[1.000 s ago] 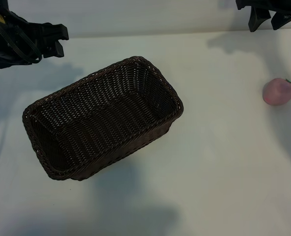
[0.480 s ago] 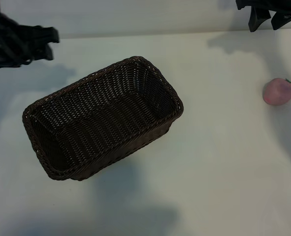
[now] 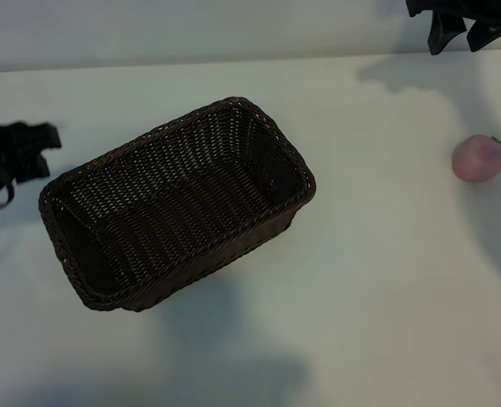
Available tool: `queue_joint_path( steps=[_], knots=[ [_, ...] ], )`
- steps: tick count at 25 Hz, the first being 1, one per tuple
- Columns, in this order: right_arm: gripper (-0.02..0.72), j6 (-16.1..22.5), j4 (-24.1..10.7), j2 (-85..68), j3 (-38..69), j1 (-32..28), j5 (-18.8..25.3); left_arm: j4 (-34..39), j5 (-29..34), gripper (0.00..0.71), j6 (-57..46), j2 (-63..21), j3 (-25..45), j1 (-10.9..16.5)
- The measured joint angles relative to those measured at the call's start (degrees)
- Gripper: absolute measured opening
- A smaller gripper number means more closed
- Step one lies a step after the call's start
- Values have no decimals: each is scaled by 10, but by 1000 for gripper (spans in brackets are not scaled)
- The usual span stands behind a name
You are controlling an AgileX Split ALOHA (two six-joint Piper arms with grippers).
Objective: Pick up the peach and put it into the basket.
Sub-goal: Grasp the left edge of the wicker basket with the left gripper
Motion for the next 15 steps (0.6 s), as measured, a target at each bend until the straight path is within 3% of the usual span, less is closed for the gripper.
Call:
queue_joint_path(
  steps=[8, 15],
  knots=[
    [484, 0, 0, 0, 0, 0, 0, 0, -38, 589, -63, -26, 90, 0],
    [484, 0, 0, 0, 0, 0, 0, -7, -101, 589, -88, 41, 106, 0]
  ],
)
